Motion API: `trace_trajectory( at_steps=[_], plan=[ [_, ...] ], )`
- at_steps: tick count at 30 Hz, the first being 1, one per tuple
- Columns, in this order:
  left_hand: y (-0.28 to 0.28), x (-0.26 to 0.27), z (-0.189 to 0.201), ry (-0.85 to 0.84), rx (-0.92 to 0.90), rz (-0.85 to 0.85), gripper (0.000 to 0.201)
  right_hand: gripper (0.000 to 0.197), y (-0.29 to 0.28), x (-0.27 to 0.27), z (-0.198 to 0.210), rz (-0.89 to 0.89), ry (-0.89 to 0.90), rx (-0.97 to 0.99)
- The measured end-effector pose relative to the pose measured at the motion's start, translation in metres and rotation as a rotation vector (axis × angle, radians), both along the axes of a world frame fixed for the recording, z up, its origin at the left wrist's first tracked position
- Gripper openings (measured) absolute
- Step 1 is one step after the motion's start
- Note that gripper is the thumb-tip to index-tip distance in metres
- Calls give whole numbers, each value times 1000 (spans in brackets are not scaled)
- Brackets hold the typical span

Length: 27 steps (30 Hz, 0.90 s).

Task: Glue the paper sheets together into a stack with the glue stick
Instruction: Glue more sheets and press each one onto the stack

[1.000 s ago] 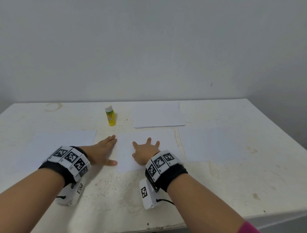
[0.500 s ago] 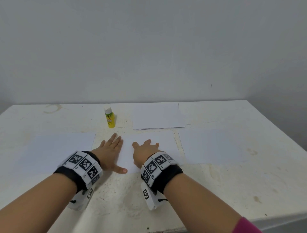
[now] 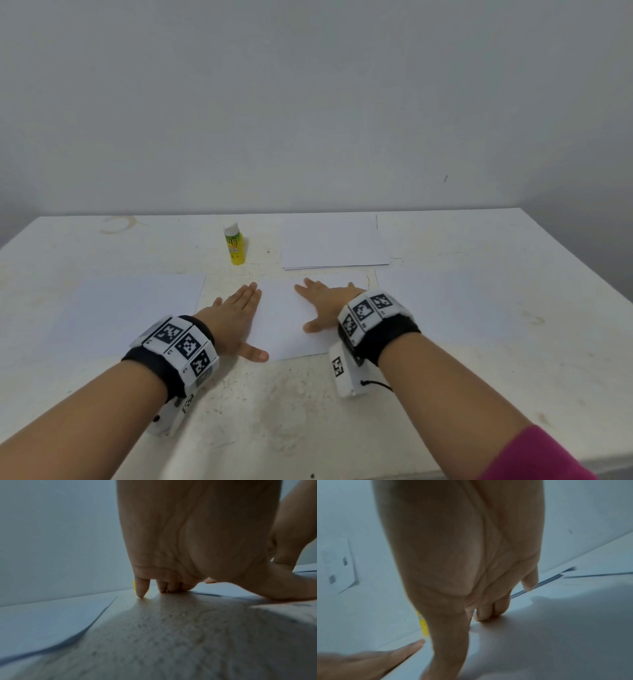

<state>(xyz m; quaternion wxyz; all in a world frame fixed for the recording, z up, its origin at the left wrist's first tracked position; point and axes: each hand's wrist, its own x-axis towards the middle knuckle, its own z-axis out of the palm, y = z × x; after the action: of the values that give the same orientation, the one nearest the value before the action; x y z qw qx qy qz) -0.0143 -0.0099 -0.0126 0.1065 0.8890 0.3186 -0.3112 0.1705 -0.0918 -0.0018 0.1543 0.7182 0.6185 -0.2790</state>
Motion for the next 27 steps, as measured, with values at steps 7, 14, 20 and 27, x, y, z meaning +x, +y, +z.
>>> trace_trajectory(
  at_steps=[7,14,20,27],
  plan=[
    [-1,-2,2,-6,7,-30,144,99,-20,45,0,-196,-93,-20],
    [4,-5,8,-38,54,-62,142,105,-17,35,5,-365,-79,146],
    [13,10,10,-225,229,-8,143,70,-21,20,6,-331,-281,174],
    [-5,22,0,-134,104,-60,92,48,-19,7,3,-434,-202,146]
  ],
)
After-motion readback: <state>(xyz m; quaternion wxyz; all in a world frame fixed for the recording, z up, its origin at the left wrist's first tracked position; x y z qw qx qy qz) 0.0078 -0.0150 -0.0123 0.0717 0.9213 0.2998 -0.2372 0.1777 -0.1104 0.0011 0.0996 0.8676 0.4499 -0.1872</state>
